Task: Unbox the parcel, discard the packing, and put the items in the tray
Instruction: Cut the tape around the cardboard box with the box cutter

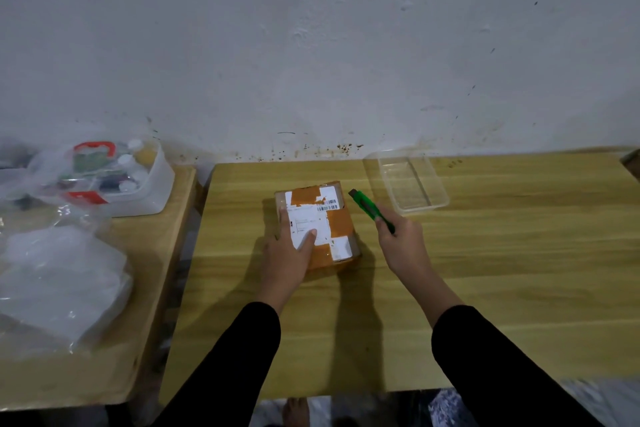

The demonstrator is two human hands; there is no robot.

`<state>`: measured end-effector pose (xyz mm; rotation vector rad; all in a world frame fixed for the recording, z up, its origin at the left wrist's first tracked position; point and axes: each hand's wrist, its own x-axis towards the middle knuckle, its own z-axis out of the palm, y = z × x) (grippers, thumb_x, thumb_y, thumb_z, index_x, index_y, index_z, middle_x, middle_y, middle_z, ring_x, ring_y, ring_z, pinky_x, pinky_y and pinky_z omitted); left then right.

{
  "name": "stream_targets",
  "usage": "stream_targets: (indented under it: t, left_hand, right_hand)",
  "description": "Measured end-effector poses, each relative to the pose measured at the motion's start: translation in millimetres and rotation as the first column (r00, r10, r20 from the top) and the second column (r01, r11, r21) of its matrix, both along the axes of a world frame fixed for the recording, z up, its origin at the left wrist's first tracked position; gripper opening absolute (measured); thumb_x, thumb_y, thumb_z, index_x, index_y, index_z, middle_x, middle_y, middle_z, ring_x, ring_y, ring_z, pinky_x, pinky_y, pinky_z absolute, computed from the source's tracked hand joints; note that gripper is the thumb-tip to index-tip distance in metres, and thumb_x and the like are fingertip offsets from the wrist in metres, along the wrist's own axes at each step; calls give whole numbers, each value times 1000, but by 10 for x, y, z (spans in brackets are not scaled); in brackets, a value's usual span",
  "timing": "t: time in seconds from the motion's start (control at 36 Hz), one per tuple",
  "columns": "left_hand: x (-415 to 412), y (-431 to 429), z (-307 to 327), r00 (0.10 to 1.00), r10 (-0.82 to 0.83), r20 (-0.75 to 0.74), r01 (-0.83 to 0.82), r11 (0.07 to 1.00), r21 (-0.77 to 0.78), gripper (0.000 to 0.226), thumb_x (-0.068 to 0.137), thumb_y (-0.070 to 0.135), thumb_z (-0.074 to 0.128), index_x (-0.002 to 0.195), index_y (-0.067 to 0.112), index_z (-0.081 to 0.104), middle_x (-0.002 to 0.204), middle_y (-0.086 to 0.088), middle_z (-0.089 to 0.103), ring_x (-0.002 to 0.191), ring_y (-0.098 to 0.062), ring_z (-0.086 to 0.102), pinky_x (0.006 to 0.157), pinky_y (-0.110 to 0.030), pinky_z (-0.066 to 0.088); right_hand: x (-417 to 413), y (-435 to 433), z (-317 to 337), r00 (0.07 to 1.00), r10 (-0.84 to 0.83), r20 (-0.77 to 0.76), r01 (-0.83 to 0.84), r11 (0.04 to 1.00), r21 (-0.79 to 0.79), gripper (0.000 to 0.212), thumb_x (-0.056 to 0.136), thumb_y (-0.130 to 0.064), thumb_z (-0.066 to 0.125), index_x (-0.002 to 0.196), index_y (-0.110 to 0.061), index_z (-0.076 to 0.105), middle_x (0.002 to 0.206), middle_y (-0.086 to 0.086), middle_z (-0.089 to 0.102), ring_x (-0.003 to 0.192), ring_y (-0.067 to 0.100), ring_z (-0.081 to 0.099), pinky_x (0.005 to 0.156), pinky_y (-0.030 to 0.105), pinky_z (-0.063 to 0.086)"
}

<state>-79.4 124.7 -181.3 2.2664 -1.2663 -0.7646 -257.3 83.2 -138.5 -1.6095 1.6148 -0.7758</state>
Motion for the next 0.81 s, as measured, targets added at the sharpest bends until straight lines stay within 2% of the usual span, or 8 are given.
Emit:
stream_targets:
  t: [0.14, 0.28, 0.31, 0.39, 0.42, 0.53, 0.64, 0.81]
  left_hand:
    - [-3, -14, 14, 998, 24, -64, -23, 1000, 13, 75, 90, 60, 39, 148, 38, -5, 140, -15, 38, 125, -32, 41, 94, -43, 43]
    - [-24, -18, -6, 993, 50, -105, -51, 999, -5, 75, 90, 58, 40, 147, 41, -6, 139, -17, 35, 126, -34, 39, 96, -45, 42]
    - [-27, -17, -1, 992, 56, -114, -57, 998, -6, 75, 90, 58, 40, 146, 42, -7, 139, -17, 34, 125, -34, 39, 95, -46, 43]
    - [-46, -17, 1, 989, 81, -125, -82, 997, -6, 73, 91, 58, 40, 145, 44, -7, 136, -18, 36, 123, -34, 40, 92, -45, 43]
    - [-58, -14, 4, 990, 85, -116, -87, 996, -6, 72, 91, 58, 39, 145, 43, -6, 136, -18, 37, 122, -34, 40, 90, -43, 42]
    - [-98, 0, 27, 992, 100, -71, -101, 995, -4, 70, 93, 55, 39, 147, 40, -3, 133, -17, 41, 121, -32, 40, 80, -35, 32]
    - [-117, 8, 37, 992, 108, -64, -109, 994, -13, 70, 93, 54, 39, 148, 39, -1, 134, -16, 41, 122, -31, 39, 79, -34, 29]
    - [-182, -2, 68, 992, 100, -76, -103, 994, -37, 70, 92, 55, 40, 147, 40, 0, 131, -15, 43, 118, -31, 42, 79, -37, 38]
  right_hand:
    - [14, 86, -8, 999, 32, -9, -32, 999, 10, 37, 95, -15, 46, 132, -14, 49, 79, 8, 64, 49, 9, 44, 43, 19, 36]
    - [36, 104, 23, 998, 47, -36, -46, 999, 14, 38, 95, -14, 45, 133, -13, 48, 75, 6, 60, 49, 9, 44, 38, 12, 34]
    - [49, 97, 43, 997, 55, -49, -54, 998, 20, 37, 95, -13, 44, 133, -13, 49, 78, 8, 62, 50, 10, 45, 40, 13, 35]
    - [110, 71, 125, 989, 102, -106, -99, 994, 40, 35, 95, -11, 41, 128, -11, 53, 88, 14, 64, 60, 18, 53, 52, 33, 47]
    - [129, 59, 147, 986, 109, -122, -104, 993, 50, 34, 95, -11, 41, 126, -11, 55, 88, 14, 64, 62, 19, 54, 54, 35, 47]
    - [168, -14, 177, 973, 147, -178, -132, 987, 95, 30, 94, -10, 39, 112, -11, 62, 84, 15, 61, 58, 17, 51, 50, 29, 42]
    - [132, 40, 218, 964, 165, -209, -146, 984, 106, 29, 93, -9, 39, 111, -6, 62, 87, 19, 63, 60, 21, 52, 51, 30, 43]
    - [-7, 243, 276, 956, 157, -249, -142, 987, 78, 28, 93, -10, 39, 112, -6, 60, 85, 17, 61, 62, 22, 53, 53, 32, 43]
